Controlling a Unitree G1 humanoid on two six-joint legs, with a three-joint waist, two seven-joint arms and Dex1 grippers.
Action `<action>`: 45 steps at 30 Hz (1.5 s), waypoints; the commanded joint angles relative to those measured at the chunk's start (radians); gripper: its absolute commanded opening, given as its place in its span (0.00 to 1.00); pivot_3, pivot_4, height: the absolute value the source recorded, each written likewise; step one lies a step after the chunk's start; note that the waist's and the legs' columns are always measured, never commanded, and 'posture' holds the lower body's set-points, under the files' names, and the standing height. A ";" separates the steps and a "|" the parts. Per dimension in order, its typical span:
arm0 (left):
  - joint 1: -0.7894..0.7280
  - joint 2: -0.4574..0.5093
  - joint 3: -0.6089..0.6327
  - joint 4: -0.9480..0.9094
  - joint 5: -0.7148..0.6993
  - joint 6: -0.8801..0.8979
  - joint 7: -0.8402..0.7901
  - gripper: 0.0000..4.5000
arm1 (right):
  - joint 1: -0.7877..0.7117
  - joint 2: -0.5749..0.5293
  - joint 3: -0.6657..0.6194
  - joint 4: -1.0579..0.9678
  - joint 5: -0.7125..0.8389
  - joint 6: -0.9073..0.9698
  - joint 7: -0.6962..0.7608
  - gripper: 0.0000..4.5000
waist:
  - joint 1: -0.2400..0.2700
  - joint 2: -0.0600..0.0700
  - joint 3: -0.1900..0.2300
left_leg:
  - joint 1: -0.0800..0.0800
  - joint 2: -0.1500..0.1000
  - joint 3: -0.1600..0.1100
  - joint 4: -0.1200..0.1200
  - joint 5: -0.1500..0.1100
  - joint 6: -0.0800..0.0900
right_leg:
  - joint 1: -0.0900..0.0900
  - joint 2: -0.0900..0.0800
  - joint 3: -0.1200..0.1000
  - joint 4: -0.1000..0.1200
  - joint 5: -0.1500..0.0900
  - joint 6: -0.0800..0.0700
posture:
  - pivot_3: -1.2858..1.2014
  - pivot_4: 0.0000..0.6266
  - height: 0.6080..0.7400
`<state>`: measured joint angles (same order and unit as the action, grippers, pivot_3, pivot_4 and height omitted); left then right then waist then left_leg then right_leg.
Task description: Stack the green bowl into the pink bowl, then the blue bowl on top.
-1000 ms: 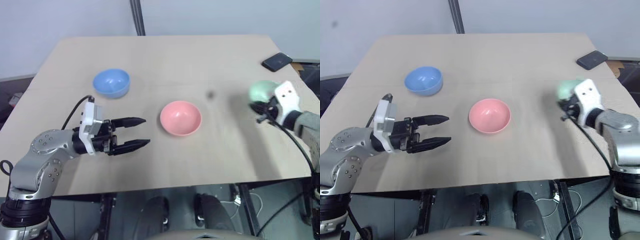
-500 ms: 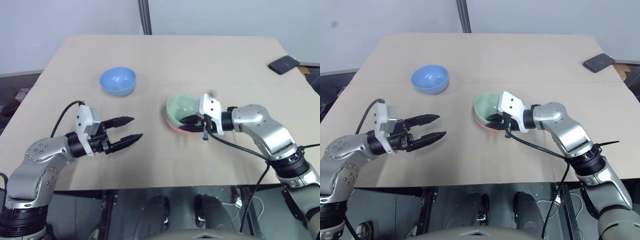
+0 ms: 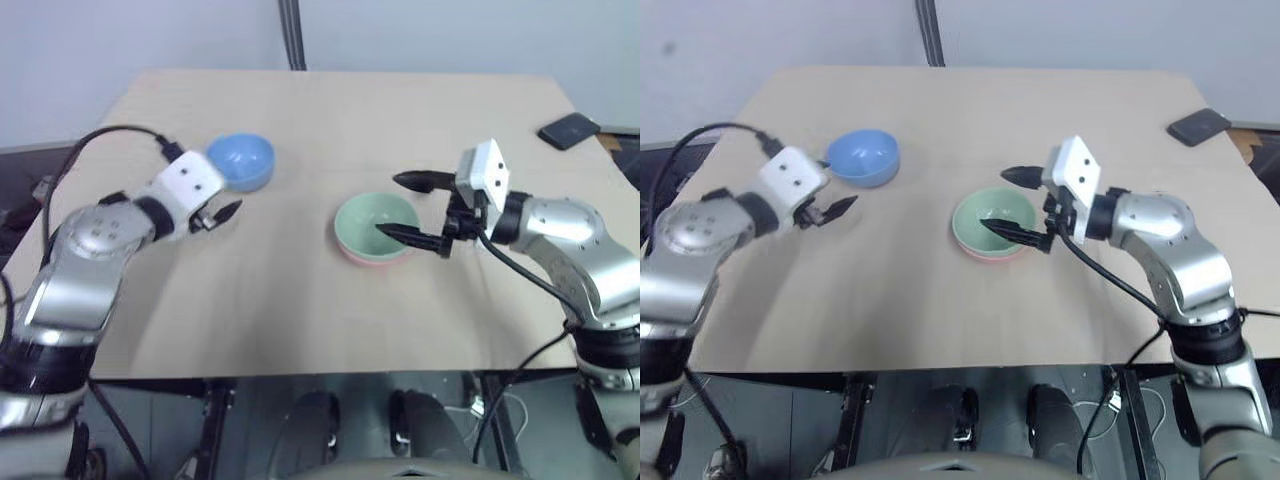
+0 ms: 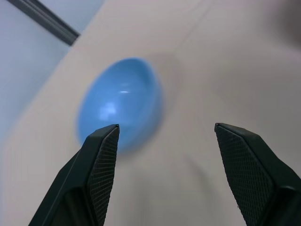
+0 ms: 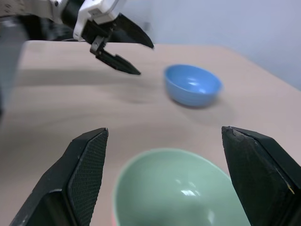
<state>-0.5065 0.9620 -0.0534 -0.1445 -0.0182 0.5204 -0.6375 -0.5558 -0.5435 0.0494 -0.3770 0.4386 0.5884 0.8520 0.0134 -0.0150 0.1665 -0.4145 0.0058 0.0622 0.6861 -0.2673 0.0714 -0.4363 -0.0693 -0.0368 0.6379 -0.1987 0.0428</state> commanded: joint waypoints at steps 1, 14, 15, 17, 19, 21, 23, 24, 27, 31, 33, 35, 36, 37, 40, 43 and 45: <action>-0.184 -0.051 -0.159 0.172 0.156 0.029 -0.012 0.77 | 0.010 -0.002 -0.034 -0.040 -0.031 -0.033 -0.066 0.90 | 0.003 0.000 0.000 | 0.000 0.000 0.000 0.000 0.000 0.000 | 0.000 0.000 0.000 0.001 0.000 0.000 | 0.52 0.24 0.99; -0.485 -0.265 -0.358 0.707 0.394 -0.031 0.015 0.77 | 0.051 -0.020 -0.063 -0.108 -0.048 -0.034 -0.148 0.90 | -0.002 -0.003 0.002 | -0.002 0.000 0.002 0.000 0.000 0.000 | -0.003 0.001 0.003 0.002 -0.001 0.001 | 0.52 0.24 0.99; -0.489 -0.266 -0.359 0.723 0.404 -0.045 0.015 0.64 | 0.055 -0.022 -0.065 -0.113 -0.046 -0.031 -0.151 0.91 | -0.002 -0.003 0.002 | -0.002 0.000 0.002 0.000 0.000 0.000 | -0.003 0.001 0.003 0.002 -0.001 0.001 | 0.52 0.24 0.99; -0.492 -0.272 -0.351 0.737 0.413 -0.061 0.019 0.48 | 0.059 -0.024 -0.068 -0.118 -0.043 -0.029 -0.157 0.91 | -0.002 -0.003 0.002 | -0.002 0.000 0.002 0.000 0.000 0.000 | -0.003 0.001 0.003 0.003 -0.001 0.001 | 0.52 0.24 0.99; -0.488 -0.273 -0.339 0.733 0.417 -0.072 0.020 0.26 | 0.060 -0.024 -0.071 -0.120 -0.038 -0.026 -0.162 0.91 | -0.002 -0.004 0.002 | -0.002 0.000 0.002 0.001 0.000 0.000 | -0.003 0.001 0.003 0.003 -0.001 0.001 | 0.52 0.24 0.99; -0.481 -0.272 -0.328 0.719 0.416 -0.078 0.016 0.03 | 0.060 -0.027 -0.072 -0.116 -0.036 -0.028 -0.164 0.91 | -0.002 -0.005 0.003 | -0.002 0.000 0.002 0.001 0.000 0.000 | -0.003 0.001 0.003 0.003 -0.001 0.001 | 0.52 0.24 0.99; -0.463 -0.263 -0.307 0.662 0.406 -0.077 -0.001 0.01 | 0.059 -0.031 -0.075 -0.107 -0.035 -0.032 -0.164 0.91 | -0.001 -0.005 0.003 | -0.002 0.000 0.002 0.001 0.000 0.000 | -0.003 0.001 0.003 0.003 -0.001 0.001 | 0.52 0.24 0.99; -0.453 -0.261 -0.286 0.613 0.388 -0.067 -0.018 0.01 | 0.059 -0.034 -0.079 -0.102 -0.036 -0.034 -0.163 0.91 | -0.001 -0.005 0.003 | -0.002 0.000 0.002 0.001 0.000 0.000 | -0.003 0.000 0.003 0.003 -0.001 0.001 | 0.52 0.24 0.99; -0.400 -0.259 -0.200 0.399 0.260 -0.074 -0.136 0.01 | 0.070 -0.053 -0.105 -0.081 -0.040 -0.034 -0.168 0.91 | 0.001 -0.005 0.003 | -0.003 0.000 0.002 0.001 0.000 0.000 | -0.004 0.000 0.003 0.003 -0.001 0.001 | 0.52 0.24 0.99; -0.282 -0.241 -0.116 0.074 0.041 -0.172 -0.328 0.01 | 0.122 -0.102 -0.177 -0.046 -0.053 -0.041 -0.176 0.91 | 0.002 -0.005 0.003 | -0.004 0.000 0.001 0.002 0.000 0.000 | -0.004 -0.002 0.003 0.003 0.000 0.001 | 0.52 0.24 0.99; -0.216 -0.229 -0.102 -0.018 -0.026 -0.298 -0.395 0.01 | 0.160 -0.130 -0.212 -0.033 -0.070 -0.050 -0.186 0.91 | 0.000 -0.005 0.003 | -0.004 0.000 0.001 0.002 0.000 0.000 | -0.004 -0.002 0.004 0.003 0.000 0.001 | 0.52 0.24 0.99; -0.184 -0.224 -0.103 -0.059 -0.069 -0.327 -0.441 0.01 | 0.192 -0.156 -0.232 -0.024 -0.094 -0.057 -0.199 0.91 | 0.000 -0.005 0.003 | -0.002 0.000 0.002 0.001 0.000 0.000 | -0.004 -0.002 0.005 0.004 -0.001 0.001 | 0.52 0.24 0.99; -0.183 -0.232 -0.110 -0.059 -0.077 -0.327 -0.447 0.01 | 0.205 -0.172 -0.239 -0.015 -0.116 -0.056 -0.211 0.91 | 0.000 -0.005 0.003 | -0.002 0.000 0.003 0.001 0.000 0.000 | -0.004 -0.001 0.005 0.004 0.000 0.001 | 0.52 0.24 0.99; -0.189 -0.241 -0.125 -0.048 -0.069 -0.339 -0.448 0.01 | 0.216 -0.185 -0.246 -0.008 -0.131 -0.056 -0.220 0.91 | 0.000 -0.005 0.003 | -0.001 0.000 0.003 0.002 0.000 0.000 | -0.004 -0.001 0.005 0.005 0.000 0.001 | 0.52 0.24 0.99; -0.203 -0.274 -0.168 -0.009 -0.058 -0.368 -0.460 0.01 | 0.223 -0.199 -0.252 -0.004 -0.146 -0.044 -0.240 0.91 | -0.002 -0.005 0.003 | 0.001 0.000 0.004 0.002 0.000 0.001 | -0.002 0.001 0.006 0.005 -0.001 0.001 | 0.52 0.24 0.99; -0.215 -0.313 -0.190 0.049 -0.059 -0.425 -0.474 0.17 | 0.221 -0.196 -0.243 -0.010 -0.149 -0.037 -0.251 0.91 | -0.001 -0.005 0.003 | 0.002 0.000 0.004 0.003 -0.002 0.004 | -0.001 0.001 0.007 0.005 -0.001 0.001 | 0.52 0.24 0.99; -0.222 -0.349 -0.190 0.081 -0.074 -0.444 -0.472 0.37 | 0.221 -0.191 -0.234 -0.017 -0.152 -0.031 -0.258 0.91 | 0.000 -0.005 0.003 | 0.001 0.000 0.004 0.004 0.000 0.002 | -0.001 0.001 0.007 0.004 -0.001 0.001 | 0.52 0.24 0.99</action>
<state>-0.7043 0.6222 -0.2479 -0.0662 -0.0777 0.1131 -1.1091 -0.3230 -0.7328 -0.1714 -0.3598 0.2912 0.5625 0.6072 0.0132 -0.0198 0.1692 -0.4140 0.0061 0.0661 0.6900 -0.2674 0.0726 -0.4374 -0.0679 -0.0300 0.6423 -0.1993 0.0440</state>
